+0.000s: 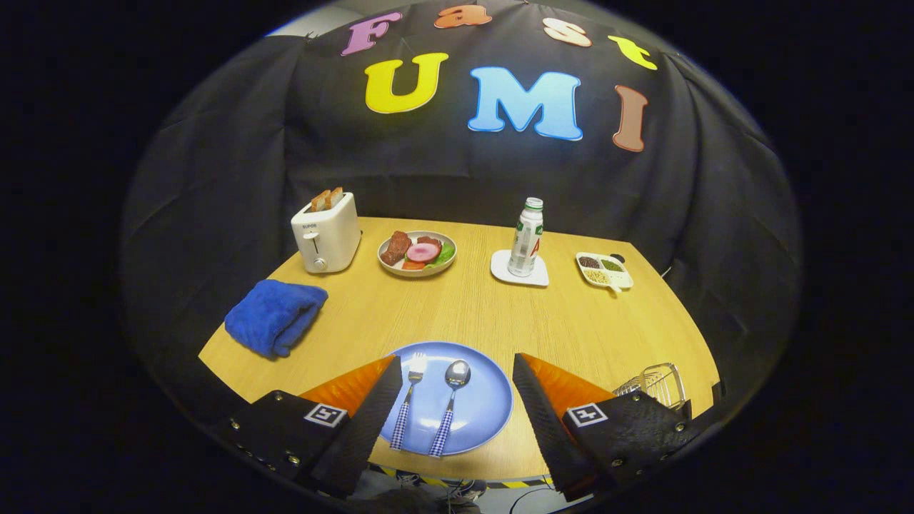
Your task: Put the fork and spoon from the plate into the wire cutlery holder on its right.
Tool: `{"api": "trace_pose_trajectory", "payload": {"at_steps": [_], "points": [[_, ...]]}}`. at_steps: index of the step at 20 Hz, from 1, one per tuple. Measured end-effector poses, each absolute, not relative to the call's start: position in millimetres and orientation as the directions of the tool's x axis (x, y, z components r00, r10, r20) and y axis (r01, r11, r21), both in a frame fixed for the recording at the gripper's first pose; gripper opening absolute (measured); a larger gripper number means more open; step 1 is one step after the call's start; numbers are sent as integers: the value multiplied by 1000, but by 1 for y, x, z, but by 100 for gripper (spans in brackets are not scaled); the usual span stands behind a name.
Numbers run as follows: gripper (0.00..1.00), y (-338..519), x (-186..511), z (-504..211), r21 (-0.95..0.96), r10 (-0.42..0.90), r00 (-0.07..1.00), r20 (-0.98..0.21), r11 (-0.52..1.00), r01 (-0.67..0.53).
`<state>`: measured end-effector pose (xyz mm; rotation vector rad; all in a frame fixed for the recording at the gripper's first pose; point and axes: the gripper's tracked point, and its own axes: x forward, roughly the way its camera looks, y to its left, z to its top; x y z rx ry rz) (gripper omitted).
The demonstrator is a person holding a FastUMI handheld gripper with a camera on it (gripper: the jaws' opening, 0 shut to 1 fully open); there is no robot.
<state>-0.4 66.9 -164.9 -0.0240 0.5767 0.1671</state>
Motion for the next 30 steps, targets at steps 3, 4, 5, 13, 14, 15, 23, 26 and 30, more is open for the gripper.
{"api": "trace_pose_trajectory", "payload": {"at_steps": [3,4,5,13,14,15,23,26,30], "points": [[96,66,-3,-185,6,129,791,-598,988,-156],[96,66,-6,-200,9,123,763,-634,988,-152],[96,67,-9,-216,23,126,727,-675,988,-151],[80,79,-18,-282,13,120,552,-825,981,-193],[77,80,-17,-287,7,119,538,-835,979,-206],[70,80,-19,-292,7,121,522,-844,976,-216],[20,85,-25,-331,29,134,362,-922,960,-280],[10,87,-24,-323,45,151,328,-933,950,-309],[10,76,-17,-309,19,137,333,-933,942,-336]]}}
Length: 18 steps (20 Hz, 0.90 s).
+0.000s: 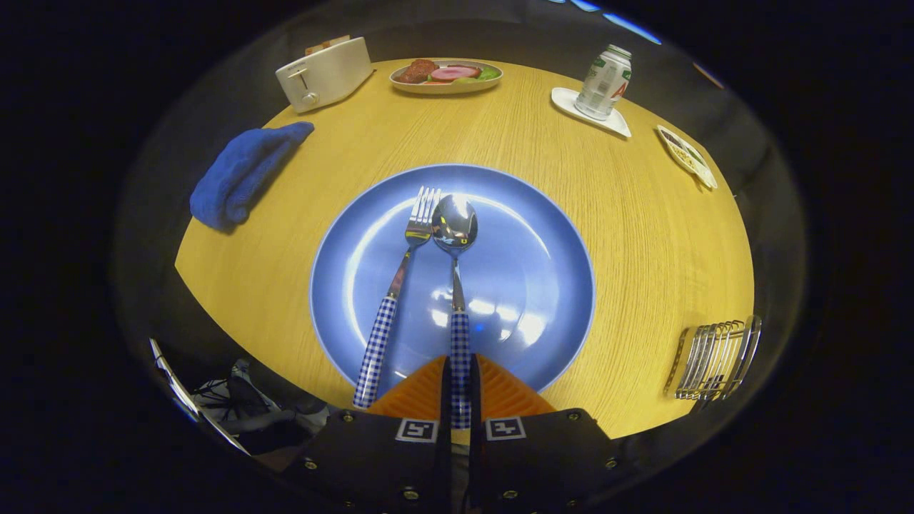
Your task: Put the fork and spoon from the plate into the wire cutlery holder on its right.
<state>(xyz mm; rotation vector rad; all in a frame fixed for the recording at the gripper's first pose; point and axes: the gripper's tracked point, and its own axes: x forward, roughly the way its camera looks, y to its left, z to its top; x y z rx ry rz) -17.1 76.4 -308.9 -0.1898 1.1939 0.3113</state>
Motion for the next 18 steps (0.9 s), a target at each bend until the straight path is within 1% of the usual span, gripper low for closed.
{"api": "trace_pose_trajectory", "payload": {"at_steps": [4,7,11,15,18], "points": [[10,49,-15,-272,-60,120,348,-930,883,-466],[10,19,-19,-243,-114,87,355,-931,854,-508],[10,-34,-21,-205,-192,5,393,-920,866,-461],[10,-89,-40,-181,-234,-73,375,-924,884,-406],[10,-128,-55,-173,-274,-135,346,-928,878,-392]]}}
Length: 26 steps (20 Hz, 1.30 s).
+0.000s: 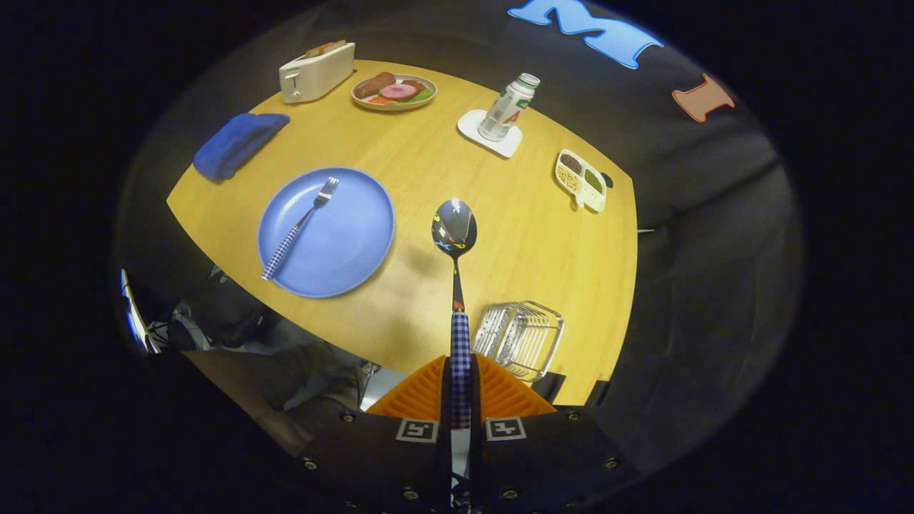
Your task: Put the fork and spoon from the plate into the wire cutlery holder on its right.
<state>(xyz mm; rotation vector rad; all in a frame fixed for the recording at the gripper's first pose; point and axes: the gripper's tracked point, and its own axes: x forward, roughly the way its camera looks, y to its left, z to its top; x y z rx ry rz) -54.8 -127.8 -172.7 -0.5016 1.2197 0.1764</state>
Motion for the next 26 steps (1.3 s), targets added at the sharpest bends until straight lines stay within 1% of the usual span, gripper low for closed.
{"api": "trace_pose_trajectory", "payload": {"at_steps": [5,9,14,19,23,26], "points": [[10,-179,-72,-177,-287,-190,269,-944,875,-391],[10,-213,-84,-178,-307,-247,193,-950,854,-421],[10,-238,-83,-185,-332,-330,99,-939,790,-516],[10,-245,-70,-192,-317,-377,31,-926,729,-606],[10,-248,-62,-207,-284,-401,-30,-916,699,-656],[10,-246,-57,-218,-263,-399,-55,-915,695,-669]]}}
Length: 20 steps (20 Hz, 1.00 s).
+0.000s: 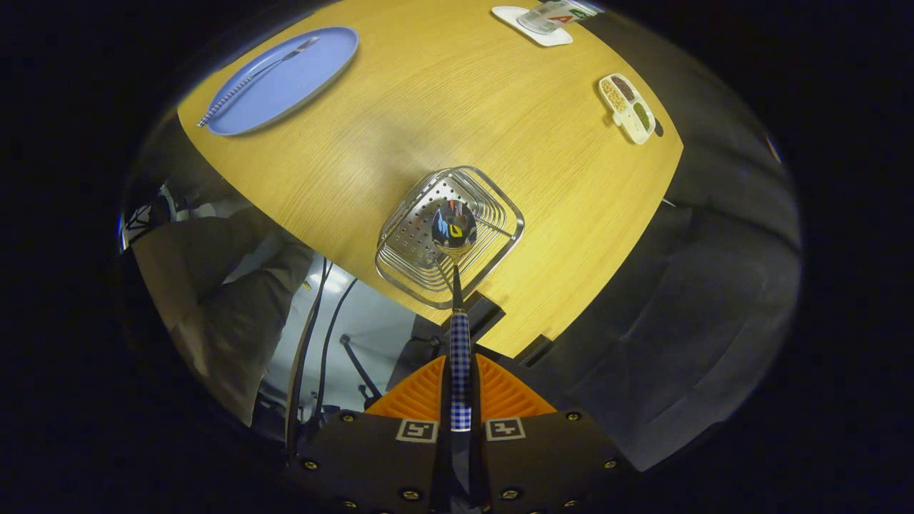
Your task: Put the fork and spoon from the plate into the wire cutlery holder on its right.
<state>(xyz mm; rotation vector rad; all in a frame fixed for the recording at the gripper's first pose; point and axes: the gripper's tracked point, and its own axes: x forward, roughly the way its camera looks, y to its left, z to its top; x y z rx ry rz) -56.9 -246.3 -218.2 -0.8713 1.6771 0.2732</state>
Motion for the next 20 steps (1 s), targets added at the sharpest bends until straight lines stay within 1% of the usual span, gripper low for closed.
{"api": "trace_pose_trajectory", "payload": {"at_steps": [3,4,8,9,12,13,15,16,17,18,19,20], "points": [[10,-244,-50,-226,-254,-388,-54,-920,695,-672],[13,-243,-47,-229,-249,-385,-56,-921,695,-674],[14,-240,-39,-233,-246,-371,-48,-927,701,-669],[20,-238,-38,-233,-245,-362,-41,-931,705,-666],[43,-236,-37,-223,-261,-363,-23,-932,711,-654],[57,-237,-37,-222,-265,-360,-15,-933,715,-647],[66,-235,-40,-214,-271,-351,-3,-936,729,-629],[66,-232,-40,-209,-275,-343,8,-939,737,-617],[75,-230,-40,-207,-281,-332,30,-943,743,-607],[81,-226,-38,-202,-294,-321,64,-945,748,-595],[94,-220,-35,-195,-309,-307,105,-946,755,-578],[98,-213,-31,-186,-319,-287,146,-947,769,-554]]}}
